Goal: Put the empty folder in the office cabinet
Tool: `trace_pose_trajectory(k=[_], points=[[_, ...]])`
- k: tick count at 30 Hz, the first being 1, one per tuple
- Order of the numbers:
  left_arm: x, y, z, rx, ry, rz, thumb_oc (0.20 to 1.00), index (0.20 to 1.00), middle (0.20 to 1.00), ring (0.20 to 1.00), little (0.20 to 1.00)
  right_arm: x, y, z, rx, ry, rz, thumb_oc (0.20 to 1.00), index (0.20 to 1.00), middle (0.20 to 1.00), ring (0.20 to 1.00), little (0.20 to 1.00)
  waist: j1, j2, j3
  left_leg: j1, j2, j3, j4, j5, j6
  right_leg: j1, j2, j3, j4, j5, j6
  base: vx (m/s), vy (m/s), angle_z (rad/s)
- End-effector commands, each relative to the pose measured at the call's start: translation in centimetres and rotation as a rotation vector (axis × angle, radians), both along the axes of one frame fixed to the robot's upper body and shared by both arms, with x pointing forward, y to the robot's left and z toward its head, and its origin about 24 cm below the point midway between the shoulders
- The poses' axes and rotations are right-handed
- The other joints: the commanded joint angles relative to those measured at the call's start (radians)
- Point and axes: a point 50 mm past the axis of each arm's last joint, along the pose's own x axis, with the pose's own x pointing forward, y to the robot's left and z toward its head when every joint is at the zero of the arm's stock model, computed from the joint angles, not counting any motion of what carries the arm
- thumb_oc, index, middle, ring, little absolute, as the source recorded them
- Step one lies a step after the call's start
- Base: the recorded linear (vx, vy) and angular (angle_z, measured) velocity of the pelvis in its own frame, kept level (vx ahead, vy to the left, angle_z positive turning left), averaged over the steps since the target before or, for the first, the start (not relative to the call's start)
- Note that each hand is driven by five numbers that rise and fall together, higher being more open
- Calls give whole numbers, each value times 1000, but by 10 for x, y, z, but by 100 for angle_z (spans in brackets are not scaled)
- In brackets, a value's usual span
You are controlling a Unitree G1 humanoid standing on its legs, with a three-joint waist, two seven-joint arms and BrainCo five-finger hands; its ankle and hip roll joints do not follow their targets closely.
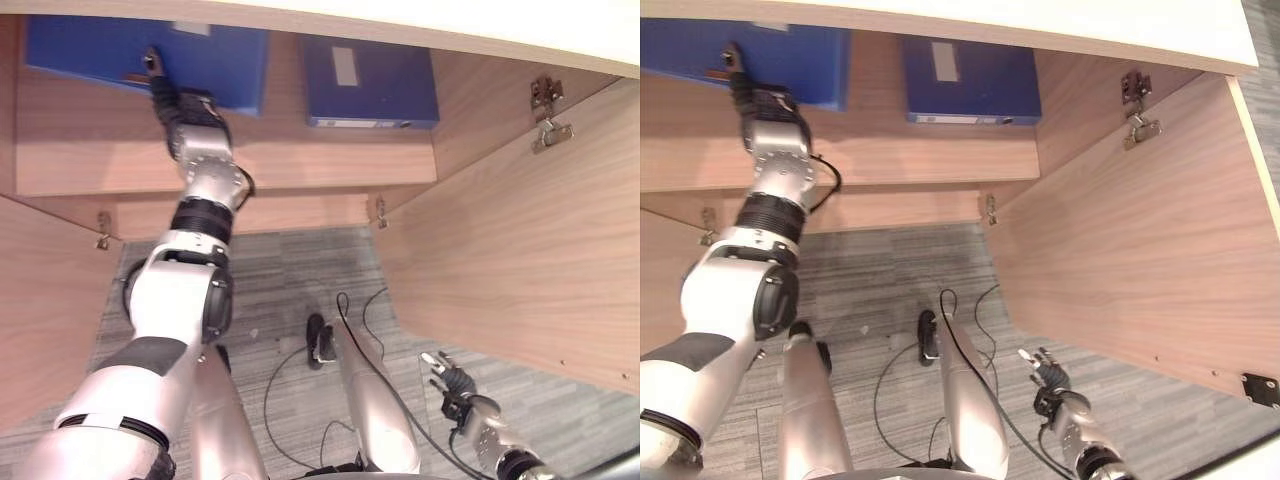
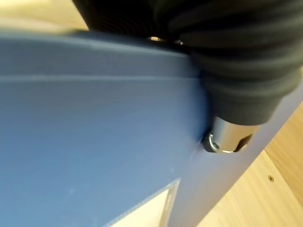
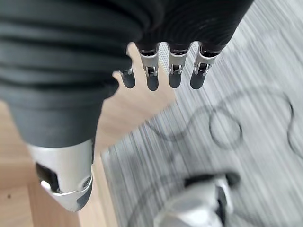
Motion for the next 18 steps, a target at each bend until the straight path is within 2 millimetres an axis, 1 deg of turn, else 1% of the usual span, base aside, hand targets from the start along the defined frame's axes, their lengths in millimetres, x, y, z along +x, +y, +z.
trace_pose_trajectory(k=[1,2,3,4,5,6,7,9,10,12,15,16,17,18], points=[[-17,26,69,105,-232,102,200,200,200,200,200,-1,-20,6,-84,-5,-16,1000,1000,1000,1000,1000,21,6,82,196,96,8,-398,114,25,119,69,104,-81,-29,95,116,236,22],[-18,28,72,96,-241,109,200,200,200,200,200,-1,-17,5,-80,-4,-5,1000,1000,1000,1000,1000,21,-5,82,203,91,9,-406,122,19,116,69,111,-77,-35,101,161,241,-68],[-19,27,74,97,-250,104,200,200,200,200,200,-1,-15,4,-74,-2,-7,1000,1000,1000,1000,1000,24,-9,82,191,89,9,-393,137,17,111,64,116,-72,-35,105,77,73,-99],[-19,27,76,100,-254,103,200,200,200,200,200,-1,-12,3,-66,-5,-1,1000,1000,1000,1000,1000,23,-14,82,169,82,11,-367,139,16,107,57,118,-75,-29,108,84,86,-98],[-17,28,72,105,-241,100,200,200,200,200,200,-2,-7,2,-52,-4,7,1000,1000,1000,1000,1000,21,-14,70,151,73,12,-348,131,17,105,50,123,-84,-20,113,122,123,-37],[-14,32,58,103,-202,102,200,200,200,200,200,-6,2,-3,-33,13,33,1000,1000,1000,1000,1000,15,-10,35,126,63,10,-329,112,20,106,38,132,-111,3,128,182,154,-7],[-12,30,51,102,-190,96,200,200,200,200,200,-8,9,-6,-15,21,58,1000,1000,1000,1000,1000,10,-8,8,105,52,14,-310,100,23,116,25,136,-151,30,141,205,183,2],[-11,26,45,106,-182,83,200,200,200,200,200,-9,13,-8,-6,30,62,1000,1000,1000,1000,1000,7,-3,-18,91,43,17,-305,85,30,138,12,137,-211,58,156,162,149,11],[-10,20,43,100,-185,68,200,200,200,200,200,-9,15,-9,-5,37,62,1000,1000,1000,1000,1000,5,-8,-30,83,29,25,-305,71,35,168,-2,134,-275,94,175,124,139,14],[-10,16,43,101,-192,56,200,200,200,200,200,-9,16,-10,-10,47,70,1000,1000,1000,1000,1000,5,-10,-37,81,16,26,-306,55,44,184,-10,135,-313,121,189,94,142,10],[-9,9,37,101,-195,35,200,200,200,200,200,-9,16,-10,-15,54,64,1000,1000,1000,1000,1000,9,-22,-45,81,-6,28,-298,26,56,229,-30,133,-381,160,211,84,117,22],[-9,9,37,101,-195,35,200,200,200,200,200,-9,16,-11,-15,55,63,1000,1000,1000,1000,1000,9,-22,-43,82,-7,28,-297,24,57,234,-31,132,-385,162,212,79,119,22],[-8,4,35,99,-196,18,200,200,200,200,200,-6,15,-9,-17,47,37,1000,1000,1000,1000,1000,12,-24,-39,96,-29,30,-296,2,71,243,-46,133,-379,223,238,49,108,14],[-9,4,36,97,-206,13,200,200,200,200,200,-5,15,-9,-9,41,15,1000,1000,1000,1000,1000,11,-26,-33,106,-41,30,-298,-13,78,238,-55,136,-356,285,255,48,132,10]])
